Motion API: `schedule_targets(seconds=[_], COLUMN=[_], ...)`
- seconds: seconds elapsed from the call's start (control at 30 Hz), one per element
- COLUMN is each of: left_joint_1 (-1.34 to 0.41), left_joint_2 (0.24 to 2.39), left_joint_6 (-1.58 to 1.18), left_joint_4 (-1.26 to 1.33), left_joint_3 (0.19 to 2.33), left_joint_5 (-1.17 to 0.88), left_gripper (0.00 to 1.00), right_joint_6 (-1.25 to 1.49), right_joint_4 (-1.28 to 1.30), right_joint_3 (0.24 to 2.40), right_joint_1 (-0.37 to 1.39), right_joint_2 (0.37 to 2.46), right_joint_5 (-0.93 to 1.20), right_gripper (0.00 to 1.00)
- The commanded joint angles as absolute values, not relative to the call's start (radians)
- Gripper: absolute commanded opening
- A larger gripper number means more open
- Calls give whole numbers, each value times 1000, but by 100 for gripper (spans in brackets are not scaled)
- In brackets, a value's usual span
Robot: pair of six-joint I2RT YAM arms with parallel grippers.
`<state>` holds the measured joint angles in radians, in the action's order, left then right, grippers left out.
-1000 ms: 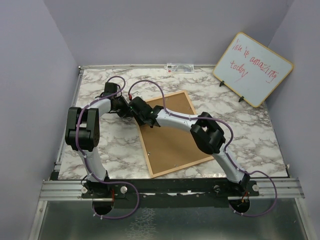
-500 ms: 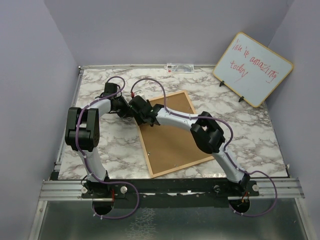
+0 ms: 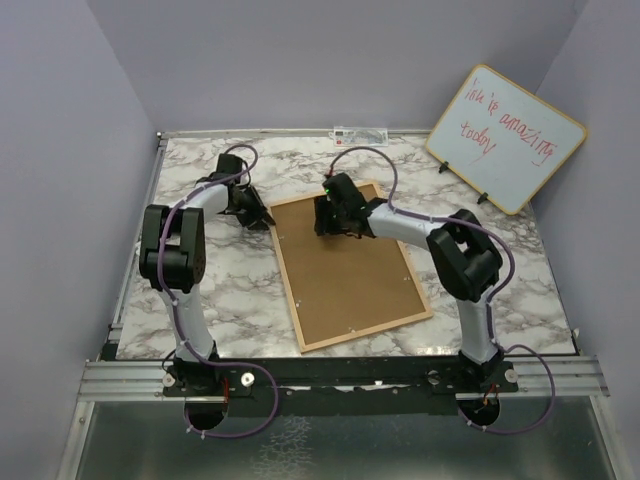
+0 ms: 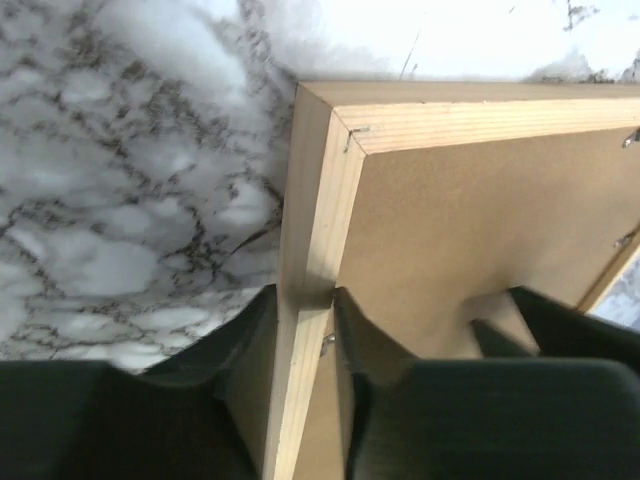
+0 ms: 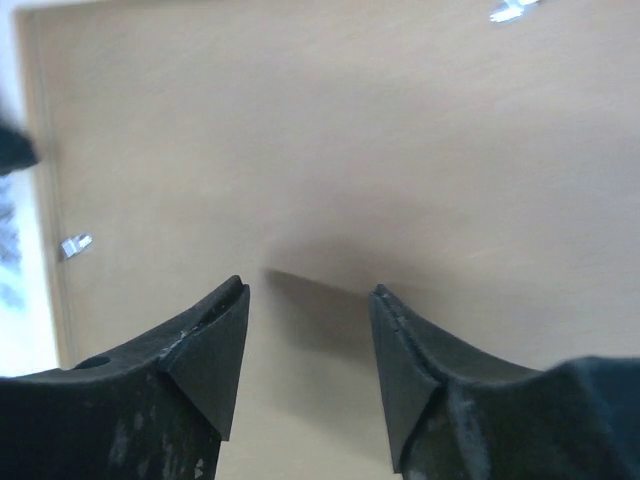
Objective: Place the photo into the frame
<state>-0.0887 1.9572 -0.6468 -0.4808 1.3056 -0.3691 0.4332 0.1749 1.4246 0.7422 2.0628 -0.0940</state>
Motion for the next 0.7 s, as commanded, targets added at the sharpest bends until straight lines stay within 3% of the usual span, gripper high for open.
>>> schedule_targets(seconds=[0.0, 0.17, 0.33, 0.47, 0.67], left_joint_1=[-120, -130, -166, -201, -266], left_joint_2=[2027, 2063, 2110, 2171, 2308], left_joint_6=[-592, -537, -472, -391, -283], left_joint_4=[-510, -510, -509, -513, -514], left_joint_3=[1413, 1568, 1688, 1804, 1970], left_joint_5=[-273, -292, -220, -197, -270], left_gripper=[34, 44, 56, 60, 58], right_joint_6=[521, 554, 555, 544, 551], right_joint_4=[278, 306, 320, 328, 318], right_joint_3=[1424, 1519, 1651, 1729, 1753], right_joint_1=[614, 505, 449, 432, 417], right_joint_2=[2069, 2135, 2227, 2280, 2315], right_joint_5=[-18, 6, 63, 92, 141], right_gripper=[53, 39, 38, 32, 22])
